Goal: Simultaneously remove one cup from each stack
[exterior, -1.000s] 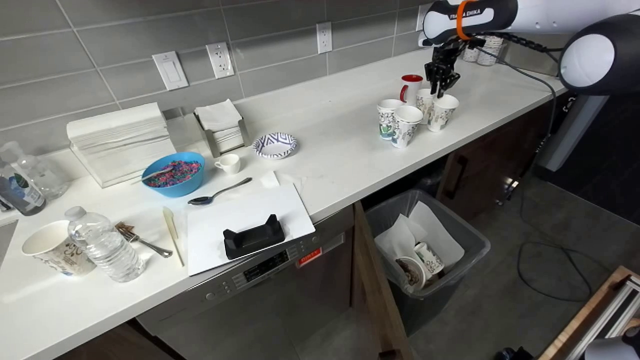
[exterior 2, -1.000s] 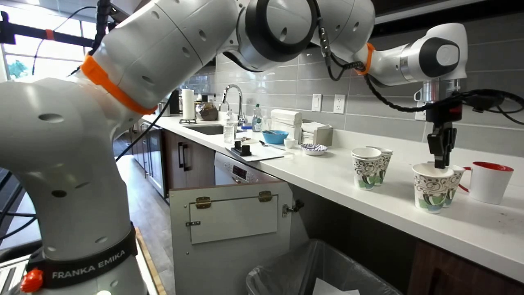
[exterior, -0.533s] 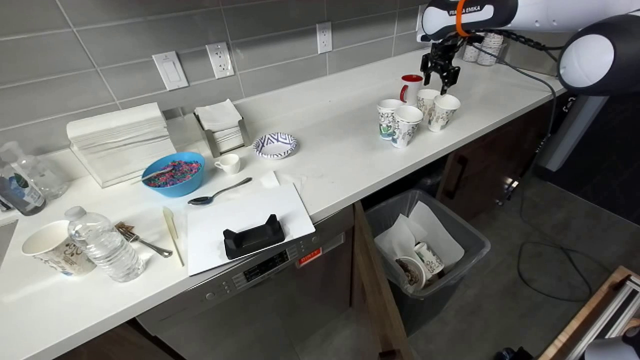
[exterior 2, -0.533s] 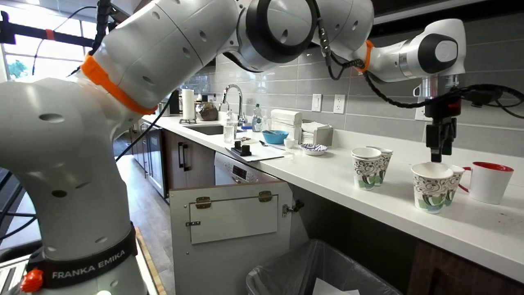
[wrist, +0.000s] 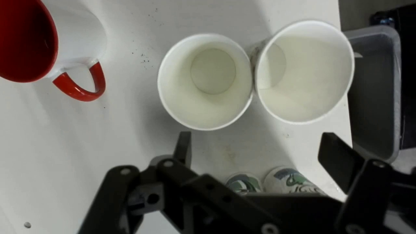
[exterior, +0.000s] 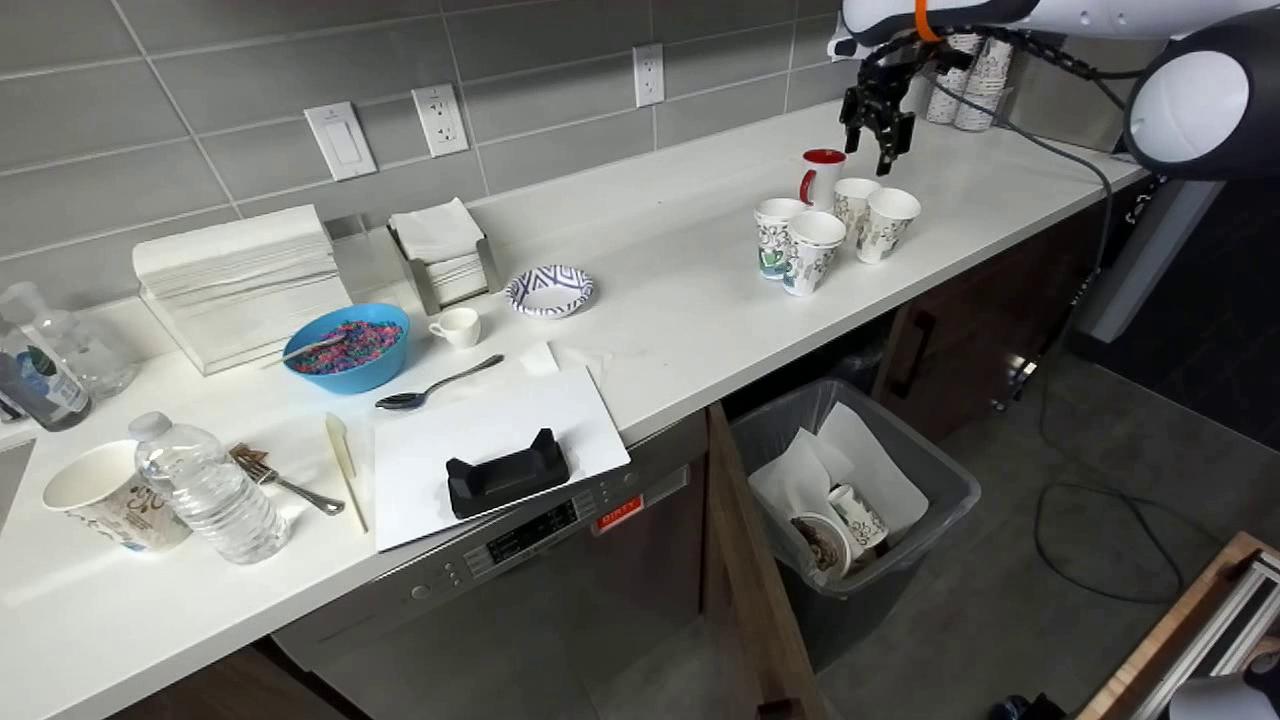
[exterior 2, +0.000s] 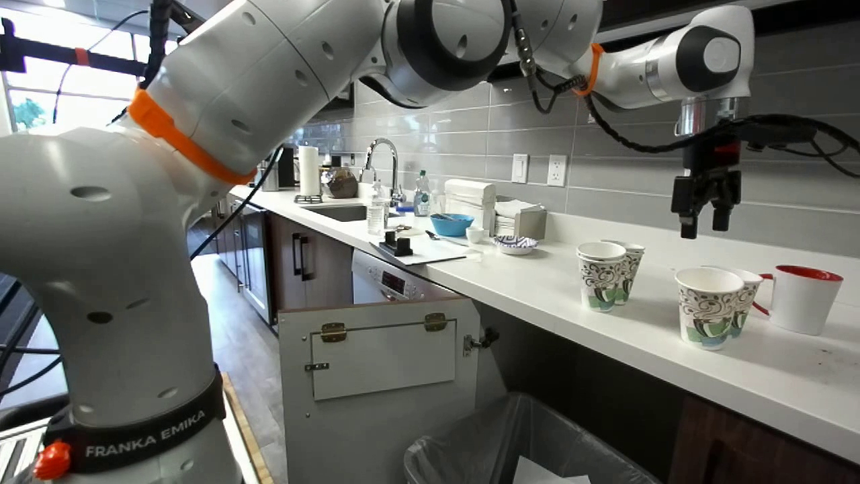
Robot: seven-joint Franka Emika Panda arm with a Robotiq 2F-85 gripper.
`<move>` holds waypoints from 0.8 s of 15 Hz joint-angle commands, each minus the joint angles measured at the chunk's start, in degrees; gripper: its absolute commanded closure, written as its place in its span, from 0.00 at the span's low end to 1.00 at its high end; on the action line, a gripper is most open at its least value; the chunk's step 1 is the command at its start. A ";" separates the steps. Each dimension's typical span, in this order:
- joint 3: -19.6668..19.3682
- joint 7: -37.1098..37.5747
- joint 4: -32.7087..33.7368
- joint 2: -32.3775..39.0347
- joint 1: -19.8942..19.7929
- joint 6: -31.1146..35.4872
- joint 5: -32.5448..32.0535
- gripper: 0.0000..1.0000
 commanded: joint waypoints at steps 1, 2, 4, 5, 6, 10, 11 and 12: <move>-0.12 12.00 -2.17 -5.06 1.84 -4.73 2.36 0.00; 0.03 15.44 -2.95 -6.47 2.33 -5.15 2.93 0.00; 0.24 22.59 -4.92 -9.40 3.49 -5.15 4.16 0.00; -0.04 26.41 -6.11 -10.83 4.30 -4.44 4.10 0.00; 0.05 30.00 -7.69 -12.51 4.85 -3.56 4.51 0.00; -0.49 43.88 -15.78 -19.00 6.94 0.71 4.34 0.00; -0.77 47.30 -18.32 -20.70 7.44 2.41 3.79 0.00; -0.93 50.53 -21.23 -22.59 7.77 4.35 3.61 0.00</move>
